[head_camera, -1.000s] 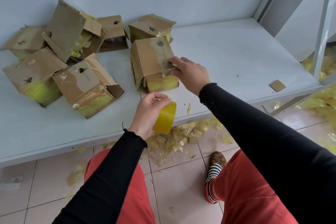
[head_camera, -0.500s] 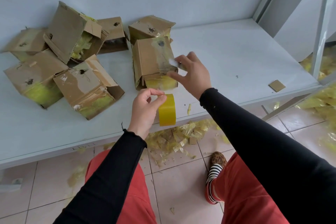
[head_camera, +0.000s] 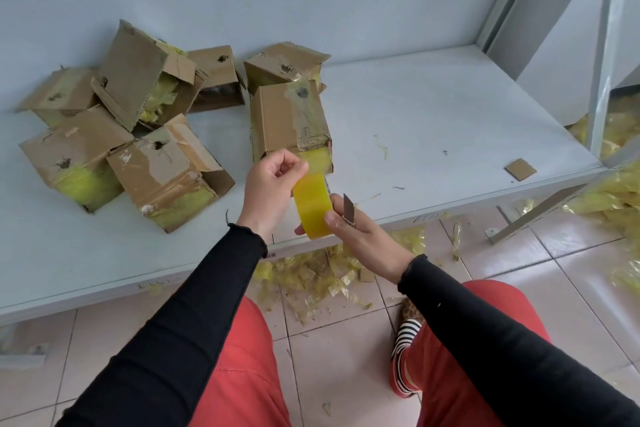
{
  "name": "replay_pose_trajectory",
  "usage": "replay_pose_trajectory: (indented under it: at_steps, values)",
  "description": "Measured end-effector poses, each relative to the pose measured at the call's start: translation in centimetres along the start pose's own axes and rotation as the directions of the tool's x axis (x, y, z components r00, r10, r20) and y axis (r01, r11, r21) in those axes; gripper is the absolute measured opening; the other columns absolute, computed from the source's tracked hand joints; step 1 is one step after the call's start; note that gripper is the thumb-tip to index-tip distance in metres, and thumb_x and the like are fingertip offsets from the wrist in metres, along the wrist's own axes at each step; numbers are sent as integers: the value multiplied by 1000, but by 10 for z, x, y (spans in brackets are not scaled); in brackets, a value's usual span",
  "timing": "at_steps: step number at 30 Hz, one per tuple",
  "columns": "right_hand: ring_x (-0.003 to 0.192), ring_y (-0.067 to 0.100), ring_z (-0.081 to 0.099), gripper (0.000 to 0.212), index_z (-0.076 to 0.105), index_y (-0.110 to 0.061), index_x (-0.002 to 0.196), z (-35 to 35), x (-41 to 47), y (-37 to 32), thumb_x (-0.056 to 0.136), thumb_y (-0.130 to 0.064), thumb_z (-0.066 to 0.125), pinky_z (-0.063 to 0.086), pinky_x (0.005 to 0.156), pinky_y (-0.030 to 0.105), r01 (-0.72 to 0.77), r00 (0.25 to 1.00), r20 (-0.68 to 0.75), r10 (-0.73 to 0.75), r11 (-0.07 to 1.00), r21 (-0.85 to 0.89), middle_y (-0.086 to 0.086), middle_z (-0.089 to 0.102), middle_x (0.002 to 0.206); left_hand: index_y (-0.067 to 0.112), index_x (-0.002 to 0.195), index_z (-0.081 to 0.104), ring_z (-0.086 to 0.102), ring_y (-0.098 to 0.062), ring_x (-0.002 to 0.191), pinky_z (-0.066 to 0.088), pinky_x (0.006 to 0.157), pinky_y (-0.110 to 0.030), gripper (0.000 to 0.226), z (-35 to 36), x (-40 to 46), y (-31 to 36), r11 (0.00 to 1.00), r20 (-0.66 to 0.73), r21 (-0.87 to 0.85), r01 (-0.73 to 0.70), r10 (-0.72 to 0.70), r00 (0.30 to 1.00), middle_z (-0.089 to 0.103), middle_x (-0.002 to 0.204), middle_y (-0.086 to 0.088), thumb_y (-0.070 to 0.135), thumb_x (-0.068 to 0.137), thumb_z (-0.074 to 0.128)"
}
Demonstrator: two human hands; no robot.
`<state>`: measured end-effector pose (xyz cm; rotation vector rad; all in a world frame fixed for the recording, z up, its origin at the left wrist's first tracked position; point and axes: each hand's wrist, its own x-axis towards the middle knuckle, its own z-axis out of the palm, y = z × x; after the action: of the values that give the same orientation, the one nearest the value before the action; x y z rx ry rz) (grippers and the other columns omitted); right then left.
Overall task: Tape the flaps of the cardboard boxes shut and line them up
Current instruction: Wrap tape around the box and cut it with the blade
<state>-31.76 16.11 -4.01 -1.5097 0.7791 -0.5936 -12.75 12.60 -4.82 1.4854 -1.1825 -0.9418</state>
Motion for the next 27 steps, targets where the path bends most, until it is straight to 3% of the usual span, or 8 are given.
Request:
replay_pose_trajectory:
  at_steps: [4, 8, 10, 12, 16, 19, 23, 27]
  values:
    - [105, 25, 74, 29, 50, 1, 117, -1, -1, -7, 110, -26, 43, 56, 96, 37, 31, 986, -167, -16, 995, 92, 27, 70, 111, 10, 83, 70, 54, -10, 68, 49, 61, -20, 16, -3, 25, 29, 999, -34, -45, -10, 8, 999, 61, 78, -1, 20, 95, 74]
    - [93, 31, 77, 34, 47, -10, 100, 1, -5, -13, 104, -43, 53, 55, 87, 56, -97, 968, -201, 151, 962, 257, 15, 74, 95, 21, 80, 69, 54, -3, 67, 49, 64, -18, 16, -18, 75, 64, 988, -136, -155, -26, 5, 991, 64, 78, 11, 15, 94, 74]
    - [88, 30, 78, 43, 46, -8, 101, 5, -7, -15, 98, -50, 53, 54, 85, 65, -128, 957, -229, 178, 967, 219, 16, 71, 95, 23, 81, 69, 56, -1, 69, 48, 67, -19, 15, -27, 107, 76, 989, -154, -147, -23, 0, 988, 66, 80, 12, 16, 94, 75]
    - [85, 26, 78, 37, 47, -14, 99, 10, -5, -17, 99, -51, 50, 51, 79, 72, -153, 946, -266, 187, 978, 145, 8, 72, 87, 23, 83, 70, 60, 4, 69, 47, 70, -17, 13, -29, 136, 80, 997, -130, -80, -22, 11, 991, 69, 83, 13, 19, 94, 75]
    - [87, 26, 76, 21, 47, -27, 94, 8, 13, -26, 106, -45, 48, 55, 82, 63, -154, 911, -376, 170, 985, 72, 2, 76, 83, 21, 83, 72, 64, 9, 73, 44, 70, -5, 11, -21, 181, 69, 996, -52, 60, -61, 64, 997, 73, 87, 9, 21, 92, 77]
    - [83, 13, 75, 17, 45, -28, 99, 4, 30, -31, 107, -43, 47, 57, 85, 51, -138, 898, -416, 139, 990, 34, 1, 75, 87, 22, 85, 76, 67, 3, 79, 44, 75, -12, 8, -18, 207, 55, 994, -45, 105, -40, 45, 998, 75, 85, 12, 27, 90, 80]
    - [76, 6, 72, 18, 44, -28, 96, 2, 47, -29, 108, -42, 42, 52, 71, 38, -162, 882, -450, 139, 987, -13, 2, 76, 87, 29, 80, 77, 70, -3, 90, 49, 86, -24, 9, -15, 230, 36, 989, -40, 148, -11, 17, 999, 77, 85, 13, 31, 86, 83]
    - [82, 16, 74, 21, 42, -30, 90, -2, 60, -23, 108, -41, 42, 55, 74, 44, -181, 865, -474, 166, 983, 14, 2, 75, 81, 37, 66, 75, 68, -1, 80, 50, 86, -30, 20, -15, 241, 17, 981, -40, 193, 21, -14, 999, 75, 77, 19, 34, 85, 84]
